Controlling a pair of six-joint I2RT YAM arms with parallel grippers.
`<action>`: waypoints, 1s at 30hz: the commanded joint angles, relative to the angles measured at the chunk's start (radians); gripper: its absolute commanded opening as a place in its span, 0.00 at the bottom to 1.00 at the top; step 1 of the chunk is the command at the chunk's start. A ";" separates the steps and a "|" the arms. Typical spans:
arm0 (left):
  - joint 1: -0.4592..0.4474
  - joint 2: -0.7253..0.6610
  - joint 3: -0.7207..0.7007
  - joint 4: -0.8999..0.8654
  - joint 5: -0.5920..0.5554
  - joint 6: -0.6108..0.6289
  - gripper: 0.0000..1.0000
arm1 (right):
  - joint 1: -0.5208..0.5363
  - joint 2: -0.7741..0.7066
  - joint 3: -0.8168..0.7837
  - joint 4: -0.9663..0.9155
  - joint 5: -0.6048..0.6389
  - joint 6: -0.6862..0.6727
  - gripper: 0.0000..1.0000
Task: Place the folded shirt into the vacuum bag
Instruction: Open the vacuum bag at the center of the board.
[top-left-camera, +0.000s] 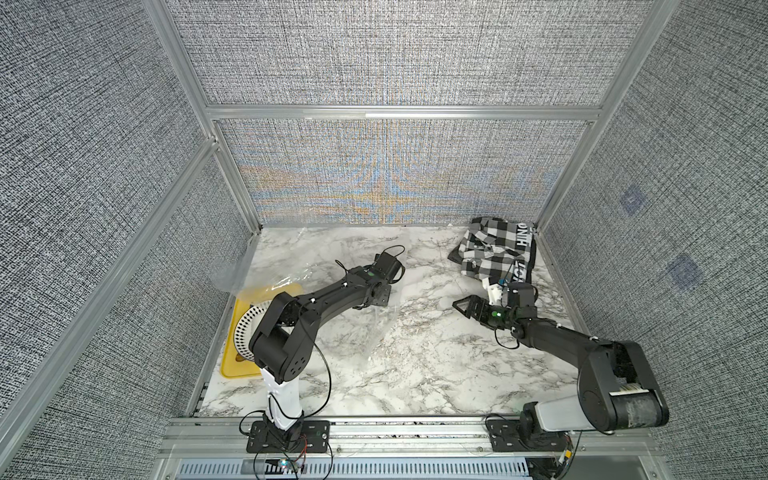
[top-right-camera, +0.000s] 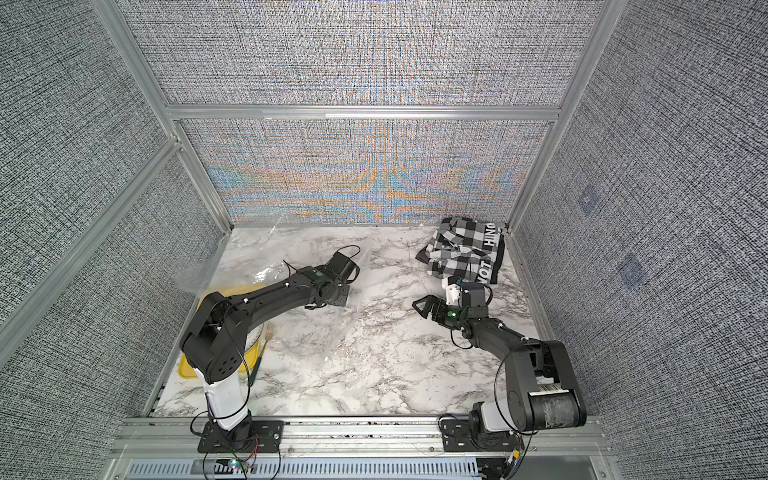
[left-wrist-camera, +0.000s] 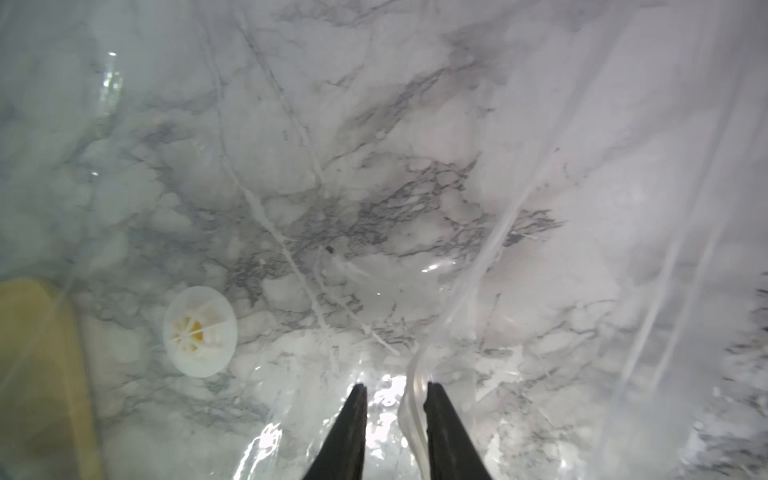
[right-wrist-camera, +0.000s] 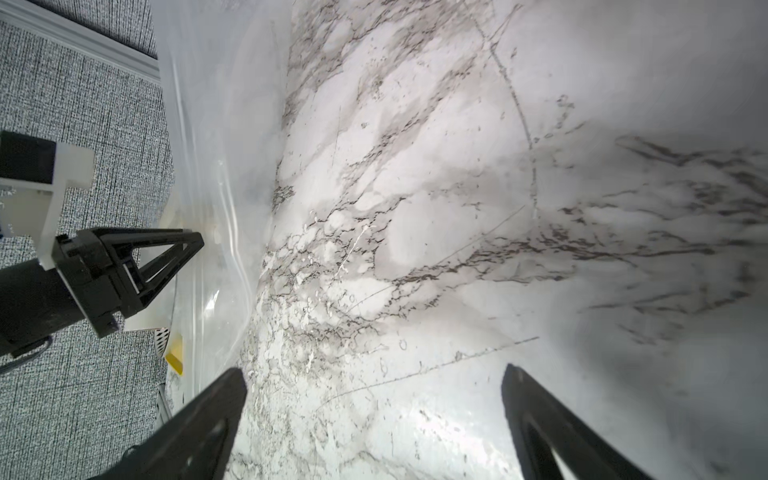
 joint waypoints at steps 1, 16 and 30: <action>0.009 -0.005 0.001 0.057 0.131 0.011 0.29 | 0.028 -0.009 0.010 0.009 0.031 -0.019 0.99; 0.013 0.048 0.095 0.014 0.191 0.037 0.00 | 0.210 -0.007 0.039 0.069 0.120 0.067 0.99; 0.010 0.069 0.334 -0.224 0.119 0.082 0.00 | 0.426 0.273 0.405 0.052 0.272 0.107 0.84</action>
